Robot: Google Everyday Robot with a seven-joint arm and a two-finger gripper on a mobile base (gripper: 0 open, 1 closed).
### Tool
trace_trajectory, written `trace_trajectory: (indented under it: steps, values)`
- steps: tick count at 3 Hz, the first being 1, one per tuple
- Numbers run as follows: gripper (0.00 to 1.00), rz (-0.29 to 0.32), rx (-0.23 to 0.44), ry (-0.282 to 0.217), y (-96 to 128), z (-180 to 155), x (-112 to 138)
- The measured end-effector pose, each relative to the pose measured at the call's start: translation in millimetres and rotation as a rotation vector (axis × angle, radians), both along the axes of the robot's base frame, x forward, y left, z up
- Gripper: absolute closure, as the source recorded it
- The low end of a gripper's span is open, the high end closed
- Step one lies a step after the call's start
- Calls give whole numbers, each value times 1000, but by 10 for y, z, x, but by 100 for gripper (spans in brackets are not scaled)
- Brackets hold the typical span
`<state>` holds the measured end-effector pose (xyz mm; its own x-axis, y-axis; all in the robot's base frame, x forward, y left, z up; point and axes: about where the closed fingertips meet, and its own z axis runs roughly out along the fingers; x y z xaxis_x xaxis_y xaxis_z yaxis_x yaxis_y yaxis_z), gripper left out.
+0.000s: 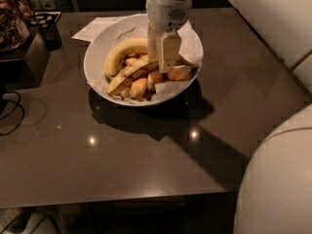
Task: Pick banana from white bowl
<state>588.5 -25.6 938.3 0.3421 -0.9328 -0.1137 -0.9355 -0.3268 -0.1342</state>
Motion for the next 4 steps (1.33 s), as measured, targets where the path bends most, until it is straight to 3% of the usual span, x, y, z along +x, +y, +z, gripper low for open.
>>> trace_trajectory:
  steps: [1, 3, 4]
  values:
    - [20, -13, -7, 15, -37, -81, -25]
    - [22, -34, -22, 62, -113, -296, -143]
    - [40, -41, -32, 71, -139, -325, -164]
